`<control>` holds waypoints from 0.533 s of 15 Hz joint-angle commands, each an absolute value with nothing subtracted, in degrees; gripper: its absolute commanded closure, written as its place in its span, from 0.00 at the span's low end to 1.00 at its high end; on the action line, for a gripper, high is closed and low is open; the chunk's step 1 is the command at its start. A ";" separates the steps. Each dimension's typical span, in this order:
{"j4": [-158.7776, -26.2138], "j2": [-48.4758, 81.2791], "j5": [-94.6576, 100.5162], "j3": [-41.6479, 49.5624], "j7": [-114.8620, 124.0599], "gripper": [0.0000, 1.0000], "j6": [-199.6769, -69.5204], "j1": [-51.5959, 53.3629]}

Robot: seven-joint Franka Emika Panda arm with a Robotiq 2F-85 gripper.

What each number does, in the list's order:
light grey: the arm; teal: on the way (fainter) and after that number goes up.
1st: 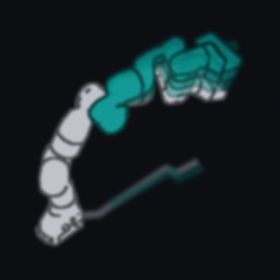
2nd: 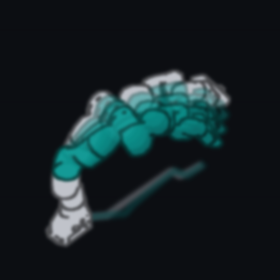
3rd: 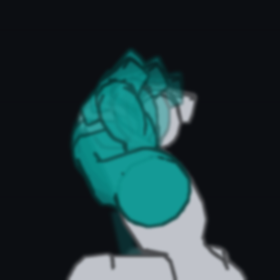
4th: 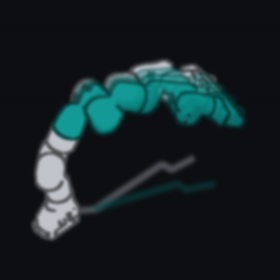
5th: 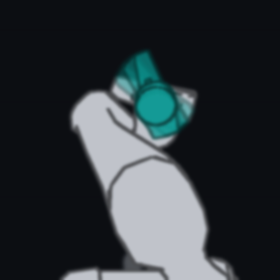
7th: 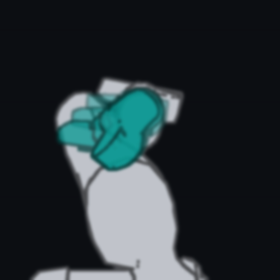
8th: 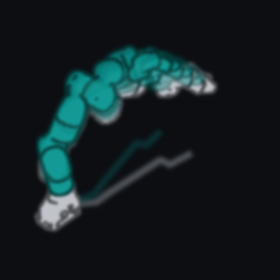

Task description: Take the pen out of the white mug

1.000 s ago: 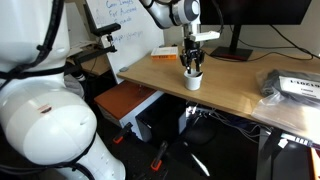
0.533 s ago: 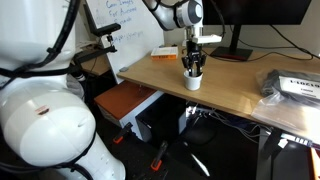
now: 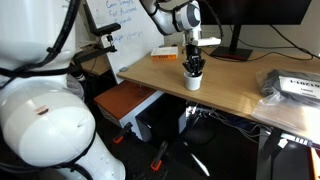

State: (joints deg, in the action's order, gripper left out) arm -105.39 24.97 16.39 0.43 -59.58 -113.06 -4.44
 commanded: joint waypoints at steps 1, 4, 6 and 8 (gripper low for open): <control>-108.07 22.02 18.23 -0.66 -59.29 0.96 -114.49 -4.71; -109.49 17.01 17.37 -0.82 -58.26 0.96 -113.13 -4.77; -110.02 13.23 16.86 -0.71 -58.93 0.96 -111.79 -4.81; -109.55 10.45 13.01 -0.65 -58.62 0.96 -113.09 -5.42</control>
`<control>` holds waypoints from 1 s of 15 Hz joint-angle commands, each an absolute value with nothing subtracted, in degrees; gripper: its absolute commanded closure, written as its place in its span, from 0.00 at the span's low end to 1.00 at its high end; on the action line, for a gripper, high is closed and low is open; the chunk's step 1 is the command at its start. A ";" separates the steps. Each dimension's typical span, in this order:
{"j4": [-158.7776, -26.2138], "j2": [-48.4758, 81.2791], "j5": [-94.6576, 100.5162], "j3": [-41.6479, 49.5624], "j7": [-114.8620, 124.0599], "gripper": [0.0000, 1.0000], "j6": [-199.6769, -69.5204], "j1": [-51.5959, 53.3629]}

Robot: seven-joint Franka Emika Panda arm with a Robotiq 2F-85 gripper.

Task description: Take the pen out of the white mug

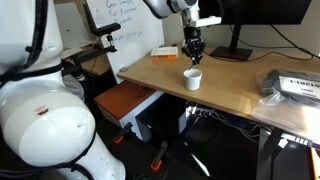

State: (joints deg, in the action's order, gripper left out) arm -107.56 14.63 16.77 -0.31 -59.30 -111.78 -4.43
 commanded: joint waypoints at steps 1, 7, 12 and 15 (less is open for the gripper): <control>-108.88 10.13 10.15 -0.54 -58.32 0.96 -114.74 -5.67; -100.18 19.96 0.94 0.27 -59.56 0.96 -123.50 -8.04; -87.97 32.88 -3.72 -1.36 -63.14 0.96 -124.77 -13.53; -79.64 39.70 -8.15 -3.77 -65.73 0.96 -123.56 -17.17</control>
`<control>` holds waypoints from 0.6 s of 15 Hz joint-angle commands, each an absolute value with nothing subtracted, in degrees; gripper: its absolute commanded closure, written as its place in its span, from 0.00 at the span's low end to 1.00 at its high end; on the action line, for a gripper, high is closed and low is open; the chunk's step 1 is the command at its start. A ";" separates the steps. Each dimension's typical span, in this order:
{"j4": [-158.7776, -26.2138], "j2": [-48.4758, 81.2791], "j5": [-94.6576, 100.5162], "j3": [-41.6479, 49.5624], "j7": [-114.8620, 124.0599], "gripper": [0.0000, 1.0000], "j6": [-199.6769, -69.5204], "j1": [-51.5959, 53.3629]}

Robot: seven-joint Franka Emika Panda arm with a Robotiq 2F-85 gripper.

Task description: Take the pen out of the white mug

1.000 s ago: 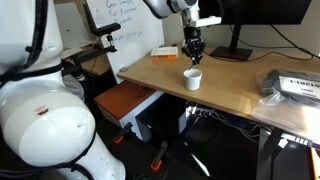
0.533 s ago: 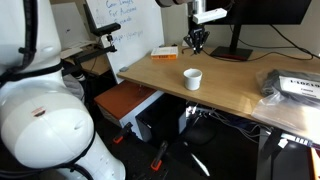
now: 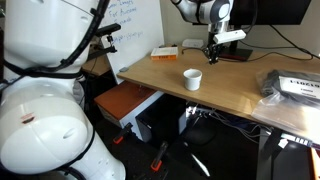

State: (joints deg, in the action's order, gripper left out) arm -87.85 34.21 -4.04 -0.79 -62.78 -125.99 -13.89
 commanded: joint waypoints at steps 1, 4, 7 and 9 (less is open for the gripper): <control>-77.15 41.60 -9.00 -4.24 -65.61 0.96 -123.34 -17.74; -71.58 45.36 -8.36 -4.52 -64.79 0.60 -121.37 -18.16; -71.35 44.58 -3.44 -2.67 -63.70 0.37 -118.63 -15.83; -73.07 42.16 -1.26 -1.85 -60.75 0.22 -116.49 -14.41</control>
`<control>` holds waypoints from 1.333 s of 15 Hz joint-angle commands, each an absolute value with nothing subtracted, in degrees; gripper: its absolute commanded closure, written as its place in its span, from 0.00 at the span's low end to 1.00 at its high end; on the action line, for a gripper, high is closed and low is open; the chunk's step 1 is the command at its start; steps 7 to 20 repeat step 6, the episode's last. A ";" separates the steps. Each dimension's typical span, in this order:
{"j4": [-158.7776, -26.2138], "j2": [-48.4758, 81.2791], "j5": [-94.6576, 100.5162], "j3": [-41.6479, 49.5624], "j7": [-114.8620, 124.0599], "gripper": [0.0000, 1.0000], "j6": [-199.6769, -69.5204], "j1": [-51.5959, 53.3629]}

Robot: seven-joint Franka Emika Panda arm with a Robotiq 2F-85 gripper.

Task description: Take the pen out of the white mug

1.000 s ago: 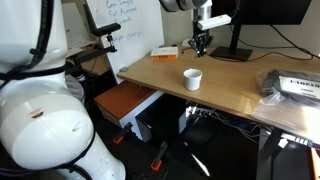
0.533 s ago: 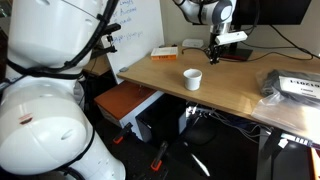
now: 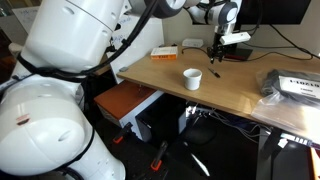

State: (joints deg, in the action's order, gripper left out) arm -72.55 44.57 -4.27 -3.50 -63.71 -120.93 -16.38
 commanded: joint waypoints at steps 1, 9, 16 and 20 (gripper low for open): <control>-73.98 40.90 -0.59 -1.73 -59.85 0.15 -115.98 -14.00; -78.45 33.83 -1.22 -2.17 -53.02 0.00 -109.45 -13.11; -78.45 33.83 -1.22 -2.17 -53.02 0.00 -109.45 -13.11; -78.45 33.83 -1.22 -2.17 -53.02 0.00 -109.45 -13.11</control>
